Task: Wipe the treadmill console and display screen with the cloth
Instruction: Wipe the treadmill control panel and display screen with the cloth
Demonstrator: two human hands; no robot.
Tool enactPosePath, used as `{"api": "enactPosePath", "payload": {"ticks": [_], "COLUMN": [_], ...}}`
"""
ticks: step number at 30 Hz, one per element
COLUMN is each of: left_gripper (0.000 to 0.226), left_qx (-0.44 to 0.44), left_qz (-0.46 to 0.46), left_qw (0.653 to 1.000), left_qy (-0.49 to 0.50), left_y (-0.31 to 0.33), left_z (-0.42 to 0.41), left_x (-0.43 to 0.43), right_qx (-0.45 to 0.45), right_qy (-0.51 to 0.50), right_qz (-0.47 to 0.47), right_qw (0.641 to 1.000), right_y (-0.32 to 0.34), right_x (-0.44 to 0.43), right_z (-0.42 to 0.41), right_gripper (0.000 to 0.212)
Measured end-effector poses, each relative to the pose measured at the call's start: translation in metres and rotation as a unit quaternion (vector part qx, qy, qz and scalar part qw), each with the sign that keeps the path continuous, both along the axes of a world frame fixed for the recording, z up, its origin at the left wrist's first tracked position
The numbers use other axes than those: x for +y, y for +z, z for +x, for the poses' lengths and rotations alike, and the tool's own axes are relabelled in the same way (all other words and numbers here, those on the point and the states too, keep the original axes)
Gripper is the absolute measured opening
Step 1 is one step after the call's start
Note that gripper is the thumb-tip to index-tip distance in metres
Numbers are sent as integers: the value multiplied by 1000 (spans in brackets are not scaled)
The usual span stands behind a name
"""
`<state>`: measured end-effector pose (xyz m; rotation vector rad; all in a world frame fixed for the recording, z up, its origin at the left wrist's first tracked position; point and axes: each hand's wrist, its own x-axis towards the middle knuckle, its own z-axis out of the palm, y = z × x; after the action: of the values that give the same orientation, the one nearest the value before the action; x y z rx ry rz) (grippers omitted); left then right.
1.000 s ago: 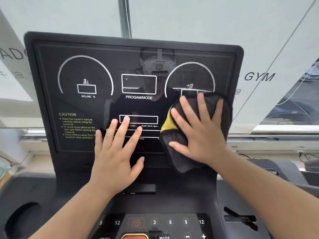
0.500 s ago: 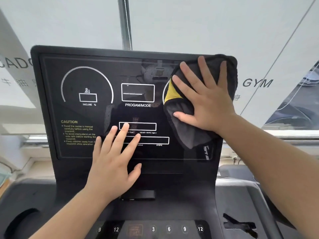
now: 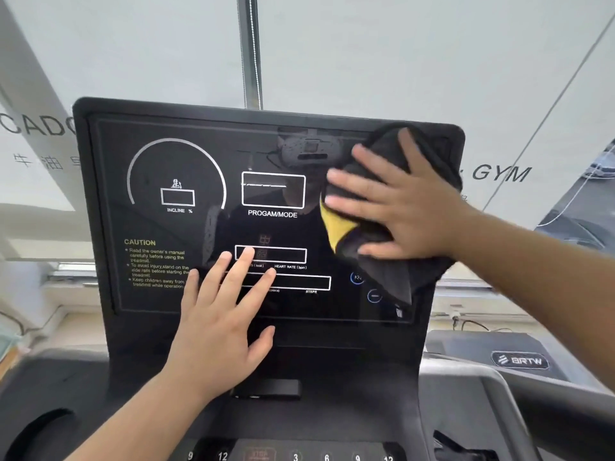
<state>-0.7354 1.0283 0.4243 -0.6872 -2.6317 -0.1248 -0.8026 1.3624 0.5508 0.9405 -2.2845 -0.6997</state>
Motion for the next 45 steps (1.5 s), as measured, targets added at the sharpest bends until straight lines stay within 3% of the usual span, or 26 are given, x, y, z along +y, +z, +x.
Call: {"api": "enactPosePath", "payload": {"ticks": [3,7,14,18,23,27,36,40,45], "left_gripper": [75,74,71,81,85,79,67,70,71], "left_qx": [-2,-1,25,49,25,11,20,9,2], "left_qz": [8,11,29,57,63,65,67,50,48], "left_qw": [1000,1000,999,997,997,997,997,999,999], "left_qy": [-5,-9,-25,-17,42,37,16,18,16], "left_y": [0,0,0,1,3,-1,-1,-2,-1], "left_z": [1,0,-3,-4,-12,-12,-18,-18,-17], "left_x": [-1,-3,-9,-16,-31,-36,-45,-49,-48], "right_qx": [48,75,-24,-17,43,58,-50,-29,57], "right_qy": [-100,-157,-8,4,-128,-177,9,30,-112], "right_qz": [-97,-159,-2,4,-108,-163,18,-6,-133], "right_qw": [989,972,1000,1000,985,969,999,999,983], "right_y": [31,8,-92,-53,23,15,-111,-65,19], "right_x": [-11,-44,-58,-47,-57,-86,-99,-85,-81], "right_z": [-16,-4,43,23,-15,-14,45,19,-23], "right_gripper": [89,96,93,90,98,99,89,85,89]}}
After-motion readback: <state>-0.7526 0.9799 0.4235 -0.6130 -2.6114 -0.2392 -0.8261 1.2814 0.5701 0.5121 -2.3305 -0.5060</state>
